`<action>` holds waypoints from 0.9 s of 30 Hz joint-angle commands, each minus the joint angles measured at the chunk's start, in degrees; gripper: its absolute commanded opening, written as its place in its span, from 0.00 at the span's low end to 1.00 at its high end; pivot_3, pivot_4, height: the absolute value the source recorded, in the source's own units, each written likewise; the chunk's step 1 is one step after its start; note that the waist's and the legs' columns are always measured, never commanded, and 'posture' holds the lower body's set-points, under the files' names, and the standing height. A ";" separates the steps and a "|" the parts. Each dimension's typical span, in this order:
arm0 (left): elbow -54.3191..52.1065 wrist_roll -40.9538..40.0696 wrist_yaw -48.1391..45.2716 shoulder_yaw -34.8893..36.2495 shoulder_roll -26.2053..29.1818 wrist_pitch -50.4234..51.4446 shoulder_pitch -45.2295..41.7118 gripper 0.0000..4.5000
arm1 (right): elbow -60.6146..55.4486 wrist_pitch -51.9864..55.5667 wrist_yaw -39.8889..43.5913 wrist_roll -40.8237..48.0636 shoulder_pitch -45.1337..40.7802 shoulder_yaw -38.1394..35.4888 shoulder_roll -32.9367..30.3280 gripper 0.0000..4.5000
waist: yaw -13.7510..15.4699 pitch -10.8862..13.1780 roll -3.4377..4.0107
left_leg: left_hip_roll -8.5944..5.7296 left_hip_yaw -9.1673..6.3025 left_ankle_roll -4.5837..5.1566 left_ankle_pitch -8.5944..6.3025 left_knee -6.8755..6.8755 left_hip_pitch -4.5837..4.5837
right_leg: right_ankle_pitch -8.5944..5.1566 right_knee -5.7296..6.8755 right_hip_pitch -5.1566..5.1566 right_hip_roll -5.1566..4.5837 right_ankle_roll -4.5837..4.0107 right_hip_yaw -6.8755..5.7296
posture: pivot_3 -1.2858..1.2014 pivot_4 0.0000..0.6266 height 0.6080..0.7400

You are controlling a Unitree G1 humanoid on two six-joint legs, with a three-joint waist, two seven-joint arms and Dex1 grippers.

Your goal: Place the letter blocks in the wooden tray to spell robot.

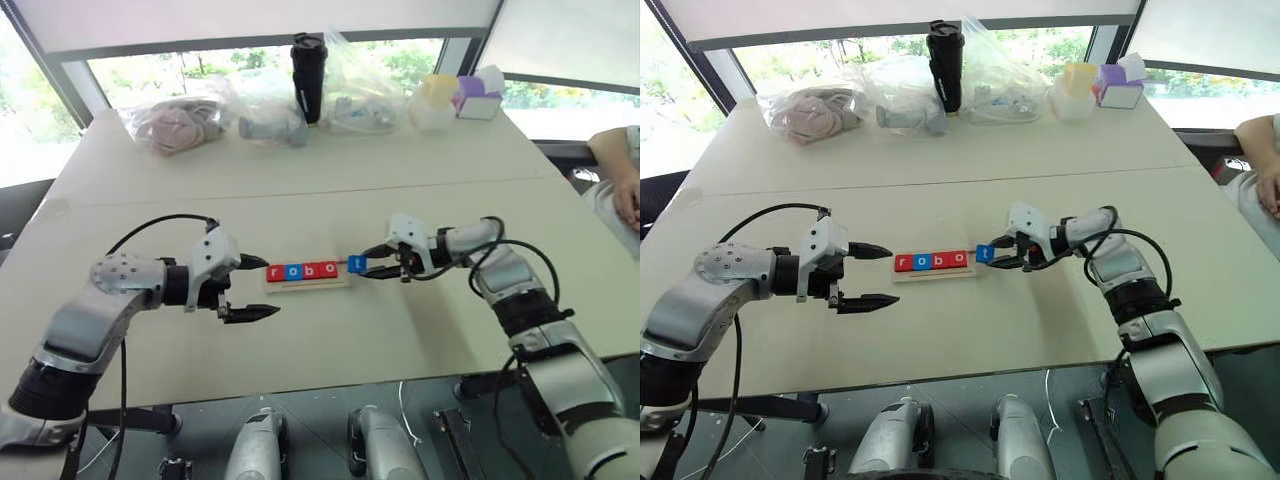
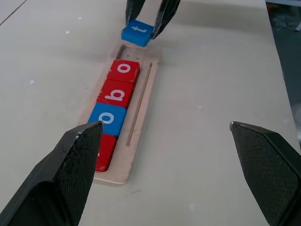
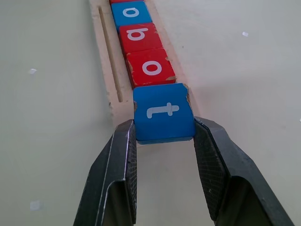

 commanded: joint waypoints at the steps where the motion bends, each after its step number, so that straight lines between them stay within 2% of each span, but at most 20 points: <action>1: -2.31 -0.53 0.84 1.66 0.43 -0.08 0.98 1.00 | 3.87 -2.48 1.34 -1.48 -2.72 0.66 0.73 0.25 | 0.09 0.00 0.00 | 0.01 -0.01 0.00 0.00 -0.01 0.00 | 0.00 0.01 0.00 0.02 0.00 -0.01 | 0.52 0.24 1.00; 12: -4.89 -1.33 3.15 2.49 0.41 0.82 3.30 1.00 | 13.93 -7.89 2.64 -4.70 -7.79 1.42 4.10 0.25 | -0.01 0.00 0.01 | 0.01 0.00 0.00 0.00 -0.02 0.02 | 0.00 0.03 0.00 0.02 0.00 0.00 | 0.52 0.24 1.00; 27: -3.45 -0.47 3.49 1.73 0.50 -0.02 2.71 1.00 | 14.19 -8.26 3.60 -4.60 -8.23 0.73 5.09 0.25 | -0.02 0.00 0.01 | 0.01 0.01 0.00 0.00 -0.03 0.03 | 0.01 0.04 0.00 0.02 0.00 0.00 | 0.52 0.24 1.00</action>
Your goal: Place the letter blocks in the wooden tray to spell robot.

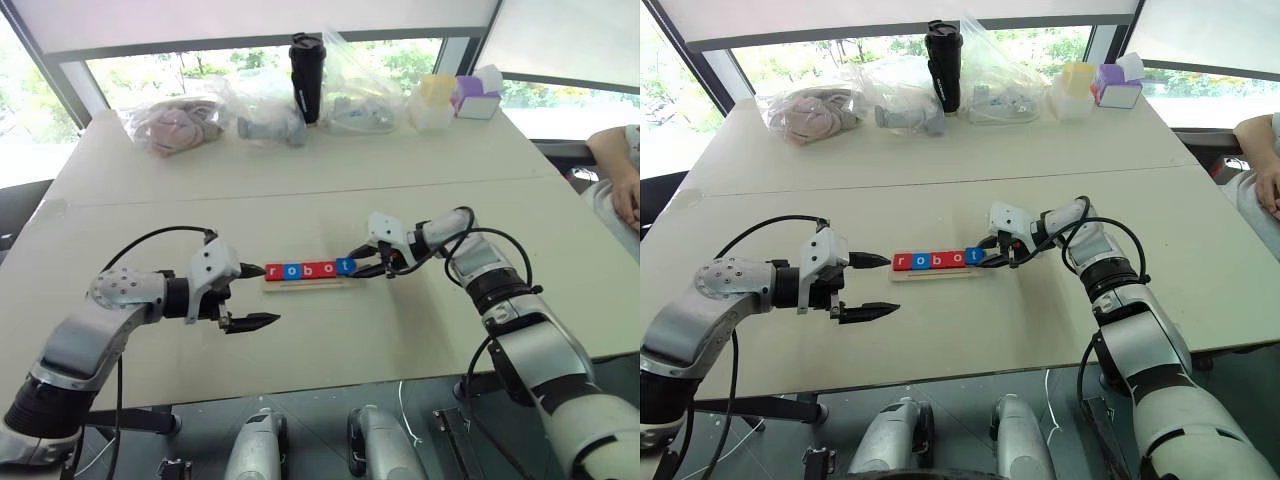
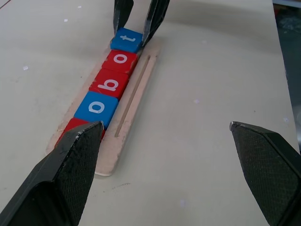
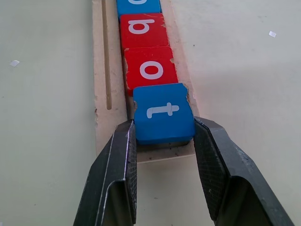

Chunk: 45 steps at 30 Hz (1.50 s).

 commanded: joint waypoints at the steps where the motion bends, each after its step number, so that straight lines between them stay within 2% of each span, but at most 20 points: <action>1: -0.43 0.19 -0.17 0.91 0.43 -0.98 -0.84 1.00 | -0.97 -0.30 0.91 0.40 -0.87 -0.92 0.22 0.25 | 0.00 0.00 0.00 | 0.00 0.00 0.00 0.00 0.00 0.00 | 0.00 0.00 0.00 0.00 0.00 0.00 | 0.52 0.24 1.00; 36: 1.41 1.64 -0.14 -0.64 -0.61 -2.36 -2.47 1.00 | -9.20 6.91 2.07 0.87 2.12 -1.61 -1.35 0.25 | 0.06 0.00 0.00 | 0.00 0.02 0.00 0.00 0.00 0.00 | 0.00 0.00 -0.01 0.00 0.00 0.00 | 0.52 0.24 1.00; 38: 1.35 1.65 -0.10 -0.56 -0.66 -2.32 -2.41 1.00 | -8.71 6.89 1.25 0.89 1.85 -1.82 -0.99 0.49 | 0.06 0.00 0.00 | 0.00 0.02 0.00 0.00 0.00 0.00 | 0.00 0.00 -0.01 -0.01 0.00 0.00 | 0.52 0.24 1.00; 39: 1.34 1.66 -0.09 -0.53 -0.69 -2.30 -2.40 1.00 | -8.59 6.93 1.22 0.93 1.76 -1.80 -0.90 0.57 | 0.06 0.00 0.00 | 0.00 0.02 0.00 0.00 0.00 0.00 | 0.00 0.01 -0.01 0.00 0.00 0.00 | 0.52 0.24 1.00; 42: 1.34 1.70 -0.06 -0.52 -0.71 -2.25 -2.39 1.00 | -8.52 7.00 1.33 1.08 1.64 -1.70 -0.83 0.94 | 0.08 0.00 0.00 | 0.00 0.02 0.00 0.00 0.00 0.00 | 0.00 0.00 -0.01 -0.01 0.00 0.00 | 0.52 0.24 1.00; 43: 1.35 1.72 -0.02 -0.51 -0.71 -2.22 -2.38 1.00 | -8.50 6.98 1.14 1.14 1.60 -1.76 -0.69 0.99 | 0.09 0.00 0.00 | 0.00 0.02 0.00 0.00 0.00 0.00 | 0.00 0.00 -0.01 -0.01 0.00 0.00 | 0.52 0.24 1.00; 45: 1.44 1.87 0.00 -0.52 -0.62 -2.31 -2.33 1.00 | -8.85 7.03 1.18 1.36 1.67 -1.89 -0.64 0.99 | 0.07 0.00 0.00 | 0.00 0.02 0.00 0.00 0.00 0.00 | 0.00 0.00 -0.01 -0.01 0.00 0.00 | 0.52 0.24 1.00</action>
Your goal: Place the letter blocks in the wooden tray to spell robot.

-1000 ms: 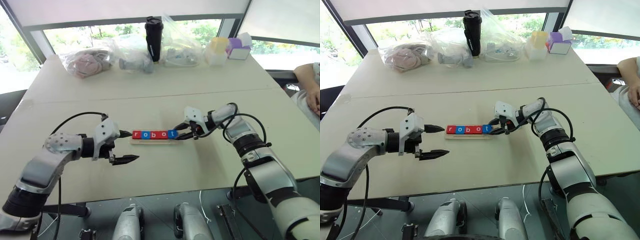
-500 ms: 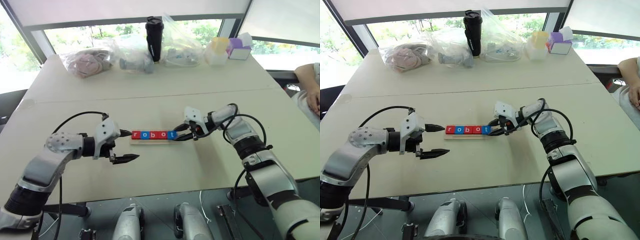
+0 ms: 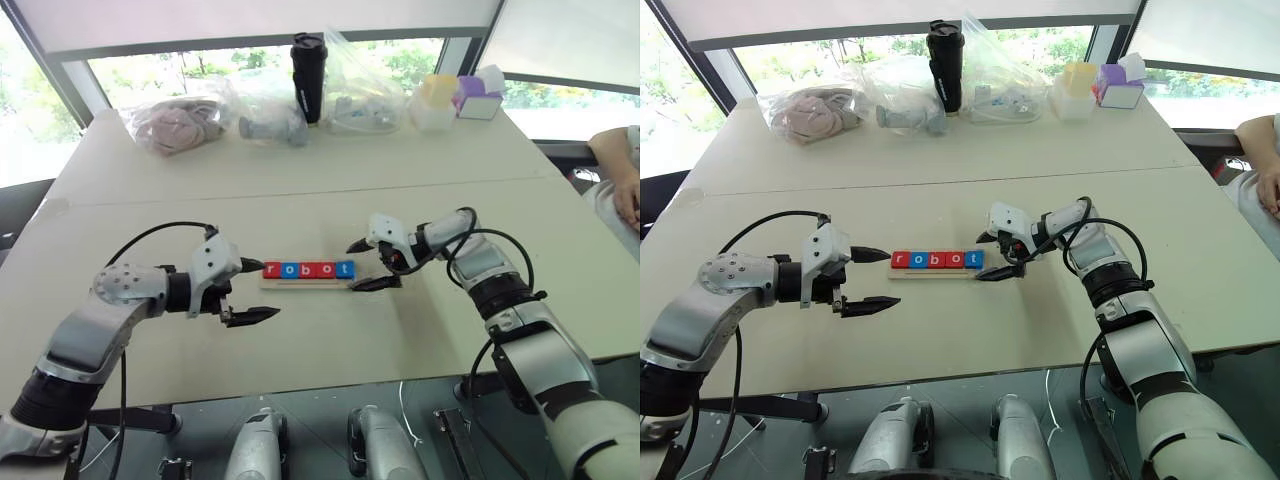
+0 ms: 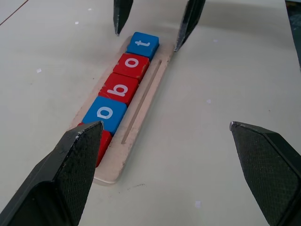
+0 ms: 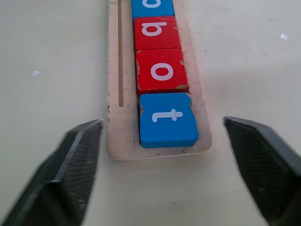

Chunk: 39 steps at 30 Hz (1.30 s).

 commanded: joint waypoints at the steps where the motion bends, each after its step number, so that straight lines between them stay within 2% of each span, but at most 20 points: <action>1: -0.98 0.16 -0.02 0.29 0.20 -0.18 -0.56 1.00 | -1.41 -0.01 -0.09 0.92 -1.00 -1.18 -0.05 0.99 | -0.02 0.00 0.00 | 0.00 0.00 0.00 0.00 0.00 0.00 | 0.00 0.00 0.00 0.00 0.00 0.00 | 0.52 0.24 1.00; 15: -0.68 0.44 -0.32 0.16 0.04 -0.20 -0.69 1.00 | -3.24 -0.95 -5.04 0.48 0.97 -3.80 -3.69 0.99 | 0.02 0.00 0.00 | 0.00 0.00 0.00 0.00 0.00 0.00 | 0.00 -0.01 0.00 -0.01 0.00 0.00 | 0.52 0.24 1.00; 21: -0.33 0.75 -0.70 -0.12 0.12 -0.46 -1.12 1.00 | 0.56 -3.80 -9.02 -0.63 -0.37 -3.49 -2.17 0.99 | -0.14 0.00 0.00 | 0.00 0.00 0.00 0.00 0.00 0.00 | 0.00 0.01 -0.02 0.01 0.00 0.00 | 0.52 0.24 1.00; 33: -0.84 0.63 -0.43 0.40 0.30 -0.16 -0.59 1.00 | 3.16 -5.43 -10.08 -0.71 -1.69 -3.29 0.53 0.99 | -0.12 0.00 0.00 | 0.00 0.01 0.00 0.00 0.00 0.00 | 0.00 0.01 -0.01 0.00 0.00 0.00 | 0.52 0.24 1.00; 37: -1.11 -0.15 0.17 1.69 0.22 0.05 -0.02 1.00 | 1.61 -7.16 -9.40 -2.45 -0.49 -2.76 -2.78 0.99 | 0.08 0.00 0.01 | 0.00 0.01 0.00 0.00 0.00 0.00 | 0.00 0.00 -0.01 0.00 0.00 0.00 | 0.52 0.24 1.00; 39: -1.64 -2.43 1.31 4.51 -0.32 1.31 0.75 1.00 | -1.90 -7.39 -9.60 -2.79 1.12 -3.51 -5.71 0.99 | 0.26 0.01 0.01 | -0.01 0.00 0.00 0.00 0.00 -0.01 | 0.00 -0.01 0.00 -0.02 0.00 0.00 | 0.52 0.24 1.00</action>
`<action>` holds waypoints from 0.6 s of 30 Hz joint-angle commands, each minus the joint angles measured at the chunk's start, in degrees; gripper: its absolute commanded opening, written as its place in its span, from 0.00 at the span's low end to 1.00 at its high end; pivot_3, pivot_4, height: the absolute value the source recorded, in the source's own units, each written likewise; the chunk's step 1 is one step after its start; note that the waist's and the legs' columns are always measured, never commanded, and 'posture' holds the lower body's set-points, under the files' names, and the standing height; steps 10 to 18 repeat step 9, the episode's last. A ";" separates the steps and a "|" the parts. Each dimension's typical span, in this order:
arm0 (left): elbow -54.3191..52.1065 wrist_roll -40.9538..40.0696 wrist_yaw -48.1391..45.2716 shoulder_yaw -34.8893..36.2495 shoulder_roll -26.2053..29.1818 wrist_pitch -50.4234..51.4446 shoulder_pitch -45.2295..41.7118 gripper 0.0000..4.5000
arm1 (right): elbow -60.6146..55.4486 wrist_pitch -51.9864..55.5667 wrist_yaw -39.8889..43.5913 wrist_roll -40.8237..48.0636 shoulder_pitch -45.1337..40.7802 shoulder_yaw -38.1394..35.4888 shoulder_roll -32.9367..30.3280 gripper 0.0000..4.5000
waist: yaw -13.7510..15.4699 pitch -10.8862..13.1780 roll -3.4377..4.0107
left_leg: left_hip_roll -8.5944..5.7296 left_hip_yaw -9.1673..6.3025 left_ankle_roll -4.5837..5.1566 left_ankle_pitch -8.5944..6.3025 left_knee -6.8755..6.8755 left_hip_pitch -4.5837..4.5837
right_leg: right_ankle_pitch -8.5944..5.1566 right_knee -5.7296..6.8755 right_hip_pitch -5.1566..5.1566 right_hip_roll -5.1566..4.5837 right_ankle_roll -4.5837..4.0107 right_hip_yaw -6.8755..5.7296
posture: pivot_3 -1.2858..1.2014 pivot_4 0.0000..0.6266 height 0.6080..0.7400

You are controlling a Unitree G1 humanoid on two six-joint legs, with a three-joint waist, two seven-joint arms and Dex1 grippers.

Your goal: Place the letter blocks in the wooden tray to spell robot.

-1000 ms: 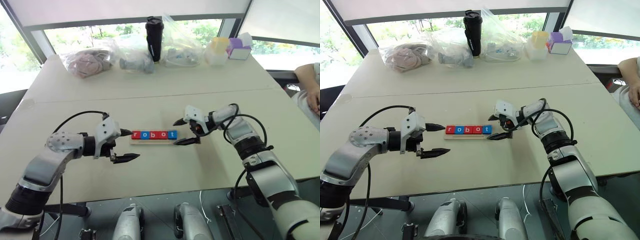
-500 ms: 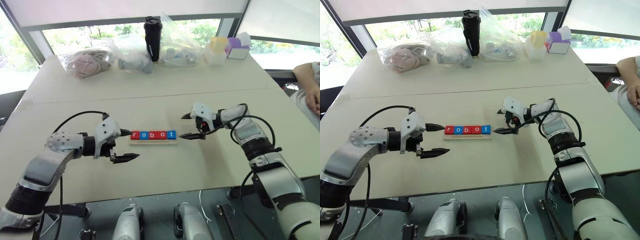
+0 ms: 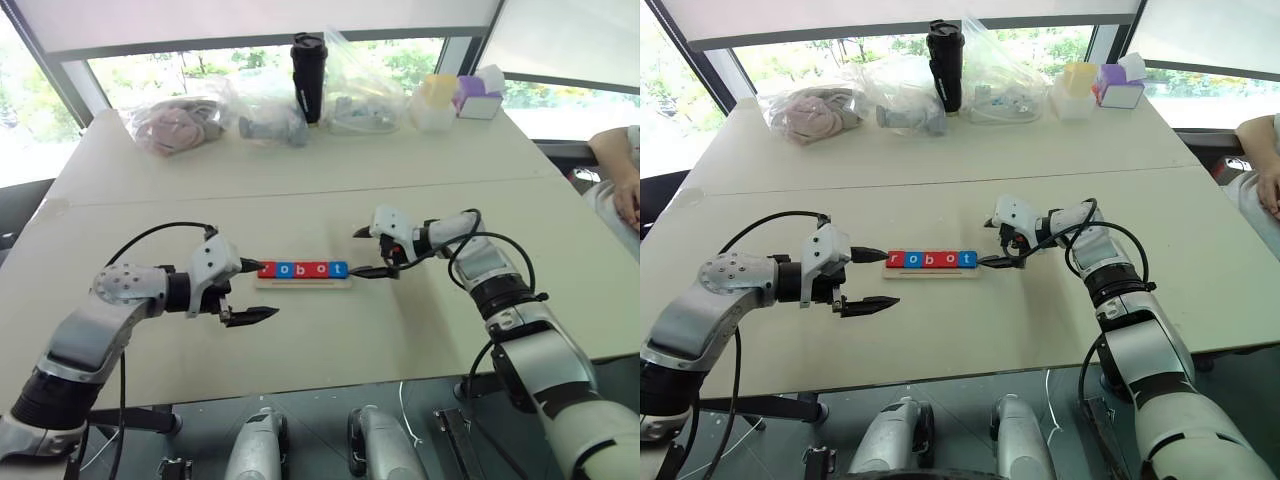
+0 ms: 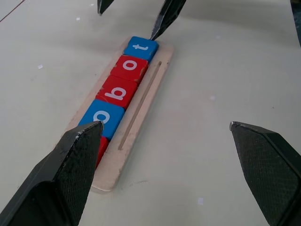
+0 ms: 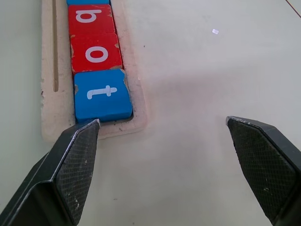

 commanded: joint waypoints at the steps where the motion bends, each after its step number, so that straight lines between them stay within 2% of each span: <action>1: -2.52 -3.97 1.92 6.19 -0.19 2.12 1.45 1.00 | -8.27 0.15 -0.47 0.12 2.48 -2.55 -5.44 0.99 | 0.04 0.00 0.00 | 0.00 -0.01 0.00 0.00 0.00 -0.01 | 0.00 -0.01 0.01 -0.01 0.00 0.00 | 0.52 0.24 1.00; 5: -6.03 -7.89 3.54 14.16 1.67 6.35 8.40 1.00 | -28.89 13.24 -3.21 6.70 13.78 -9.79 -10.17 0.99 | -0.12 0.00 -0.01 | 0.01 -0.09 -0.01 -0.01 -0.04 -0.03 | -0.03 -0.04 -0.02 -0.05 0.04 0.01 | 0.52 0.24 1.00; 9: -8.46 -12.12 4.90 21.87 2.02 11.13 16.49 1.00 | -51.49 31.11 -9.11 15.79 27.86 -18.36 -10.08 0.99 | -0.15 -0.01 -0.01 | 0.08 -0.17 -0.03 -0.02 -0.23 0.06 | -0.05 0.01 -0.08 0.00 0.09 0.01 | 0.52 0.24 1.00; 18: -8.46 -12.12 4.90 21.87 2.02 11.13 16.49 1.00 | -51.49 31.11 -9.11 15.79 27.86 -18.36 -10.08 0.99 | -0.15 -0.01 -0.01 | 0.08 -0.17 -0.03 -0.02 -0.23 0.06 | -0.05 0.01 -0.08 0.00 0.09 0.01 | 0.52 0.24 1.00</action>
